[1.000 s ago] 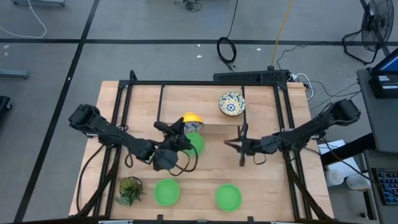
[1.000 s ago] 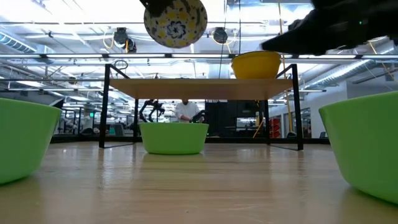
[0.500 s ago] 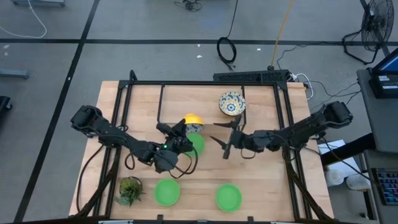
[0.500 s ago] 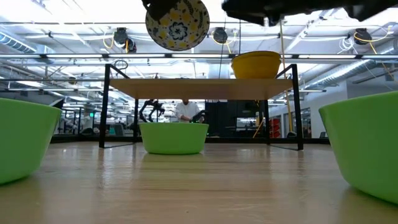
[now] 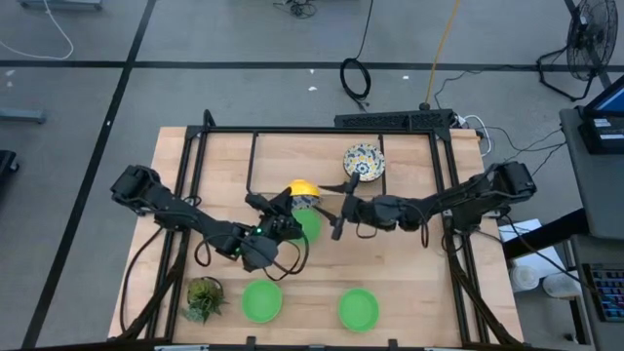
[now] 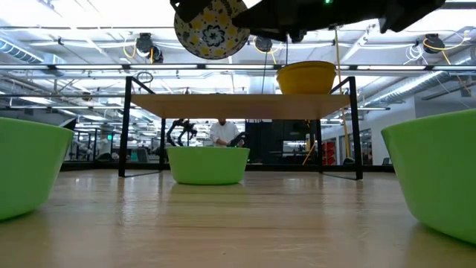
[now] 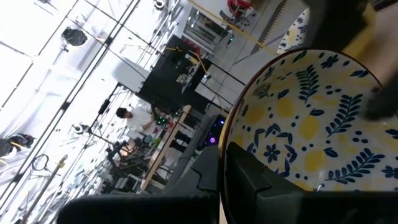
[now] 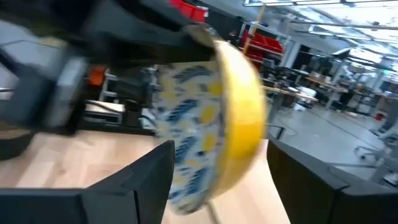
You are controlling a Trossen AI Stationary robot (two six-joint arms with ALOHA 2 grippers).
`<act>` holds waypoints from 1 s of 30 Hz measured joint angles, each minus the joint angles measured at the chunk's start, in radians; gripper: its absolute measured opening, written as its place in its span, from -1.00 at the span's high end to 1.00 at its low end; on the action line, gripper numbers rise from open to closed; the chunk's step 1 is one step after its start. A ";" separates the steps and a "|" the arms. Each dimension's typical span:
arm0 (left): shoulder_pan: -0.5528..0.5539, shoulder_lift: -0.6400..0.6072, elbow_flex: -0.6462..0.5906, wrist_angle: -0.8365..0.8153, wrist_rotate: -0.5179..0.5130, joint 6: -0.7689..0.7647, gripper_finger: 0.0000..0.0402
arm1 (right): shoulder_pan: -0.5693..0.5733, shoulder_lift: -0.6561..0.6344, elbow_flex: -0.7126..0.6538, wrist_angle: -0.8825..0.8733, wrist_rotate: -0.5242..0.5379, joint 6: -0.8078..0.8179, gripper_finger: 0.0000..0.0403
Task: Pick & Place Mini bowls
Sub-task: Stack the white bowl on top of the white bowl on the shelf
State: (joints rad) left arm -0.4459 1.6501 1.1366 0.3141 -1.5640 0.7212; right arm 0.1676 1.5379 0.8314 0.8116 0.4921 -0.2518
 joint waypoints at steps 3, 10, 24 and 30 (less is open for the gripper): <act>-0.010 0.000 0.000 0.003 0.010 0.004 0.95 | -0.026 0.000 0.000 0.001 -0.007 0.007 -0.13; -0.009 0.000 0.000 0.077 0.077 0.032 0.95 | -0.052 0.000 0.000 -0.003 -0.013 0.009 0.25; 0.015 0.002 0.000 0.075 0.255 -0.071 0.48 | -0.057 -0.005 0.002 0.008 0.086 -0.104 0.96; -0.011 -0.002 0.000 0.101 0.375 -0.133 0.29 | -0.055 -0.059 0.001 -0.110 0.064 -0.117 0.96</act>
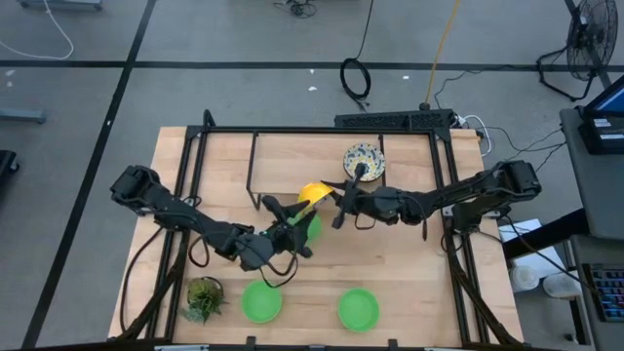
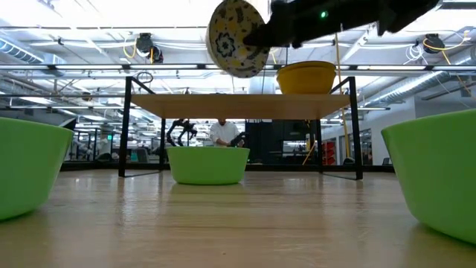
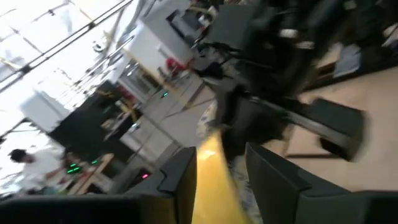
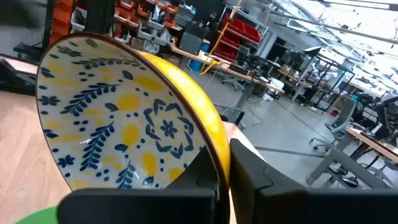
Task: Pick & Place Mini bowls
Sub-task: Stack the white bowl on top of the white bowl on the shelf
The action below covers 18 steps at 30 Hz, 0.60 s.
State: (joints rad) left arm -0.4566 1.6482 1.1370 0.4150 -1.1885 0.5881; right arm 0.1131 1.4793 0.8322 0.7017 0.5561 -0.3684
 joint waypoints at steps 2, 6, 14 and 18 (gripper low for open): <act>-0.012 0.000 0.000 0.019 0.024 -0.008 0.25 | 0.000 -0.031 0.014 -0.052 0.000 0.004 0.96; -0.034 -0.015 0.000 0.030 0.102 -0.022 0.23 | -0.003 -0.093 0.065 -0.202 -0.033 0.001 0.96; -0.038 -0.097 0.001 -0.183 0.411 -0.224 0.36 | -0.073 -0.138 0.519 -0.825 -0.102 0.000 0.96; 0.003 -0.150 0.000 -0.337 0.706 -0.363 0.43 | -0.152 -0.082 0.819 -1.095 -0.142 0.046 0.97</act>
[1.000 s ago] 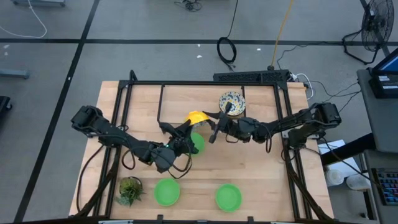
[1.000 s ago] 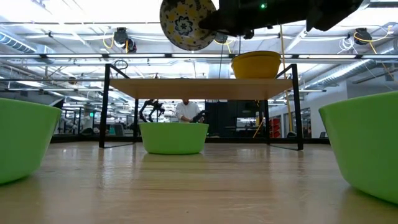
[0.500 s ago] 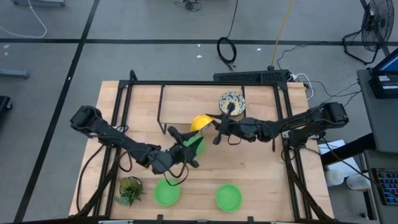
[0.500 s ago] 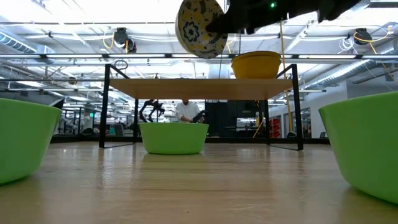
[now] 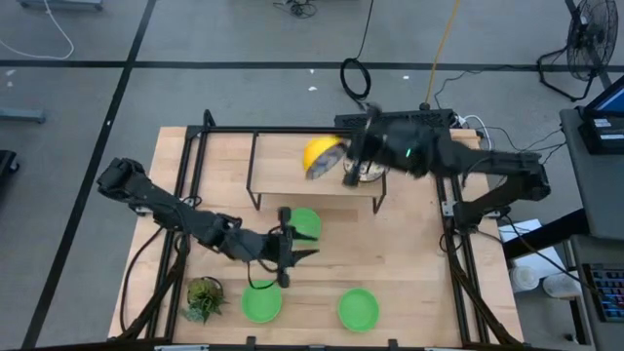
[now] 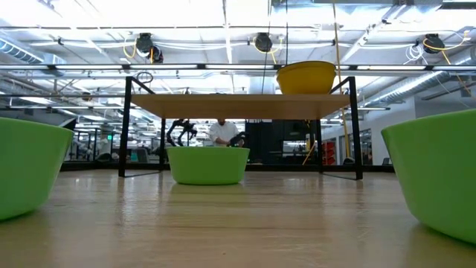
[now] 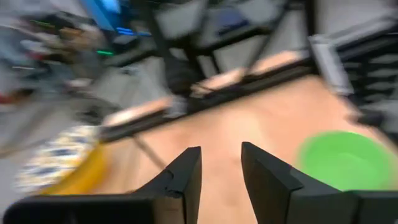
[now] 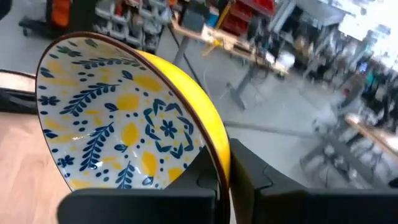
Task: Pick & Place Mini bowls
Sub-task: Stack the white bowl on top of the white bowl on the shelf
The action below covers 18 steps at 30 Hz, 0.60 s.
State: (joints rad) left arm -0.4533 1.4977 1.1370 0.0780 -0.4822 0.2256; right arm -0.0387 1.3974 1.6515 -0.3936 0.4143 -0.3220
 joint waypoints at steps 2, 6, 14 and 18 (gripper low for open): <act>0.015 -0.016 0.000 -0.041 0.107 -0.009 0.46 | -0.053 0.040 0.146 -0.139 -0.006 0.034 0.97; 0.038 -0.028 0.000 -0.058 0.133 0.003 0.49 | -0.168 0.125 0.416 -0.389 -0.053 0.107 0.97; 0.073 -0.027 0.000 -0.060 0.064 -0.029 0.42 | -0.395 0.228 0.692 -0.660 -0.357 0.278 0.97; 0.087 -0.027 0.000 -0.061 0.062 -0.070 0.38 | -0.482 0.254 0.693 -0.789 -0.493 0.310 0.97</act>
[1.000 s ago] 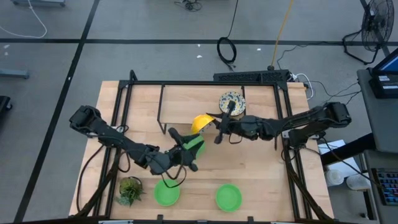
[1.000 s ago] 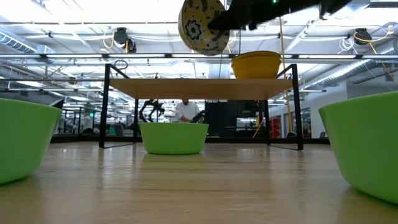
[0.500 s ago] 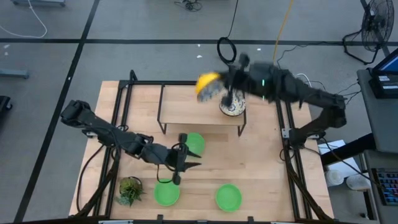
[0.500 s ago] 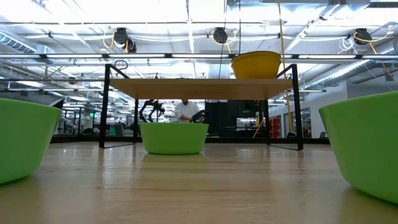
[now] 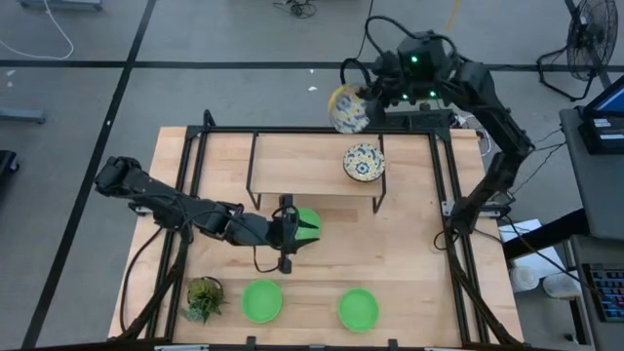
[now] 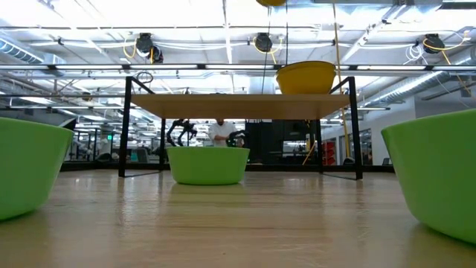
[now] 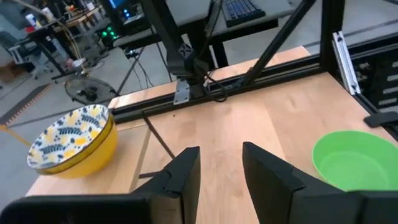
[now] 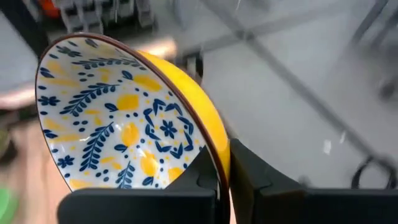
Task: Pick & Place Mini bowls
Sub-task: Stack the white bowl on top of the white bowl on the shelf
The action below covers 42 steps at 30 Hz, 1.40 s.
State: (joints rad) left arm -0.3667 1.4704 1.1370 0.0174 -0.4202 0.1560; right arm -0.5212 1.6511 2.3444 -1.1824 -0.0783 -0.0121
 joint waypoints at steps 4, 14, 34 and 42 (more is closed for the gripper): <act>0.004 0.000 0.000 0.000 0.000 -0.007 0.36 | -0.046 0.038 -0.002 -0.123 -0.029 -0.020 0.97; 0.004 0.000 0.000 -0.023 0.001 -0.009 0.37 | -0.084 0.079 -0.111 -0.183 -0.047 -0.047 0.97; -0.014 -0.120 0.000 -0.220 -0.025 -0.049 0.29 | -0.108 -0.008 -0.126 -0.324 -0.439 -0.235 0.97; -0.043 -0.198 0.000 -0.409 -0.025 -0.143 0.30 | -0.107 -0.068 -0.125 -0.308 -0.497 -0.240 0.97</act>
State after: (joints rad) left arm -0.4099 1.2724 1.1370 -0.3916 -0.4454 0.0128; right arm -0.6285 1.5826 2.2196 -1.4900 -0.5755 -0.2516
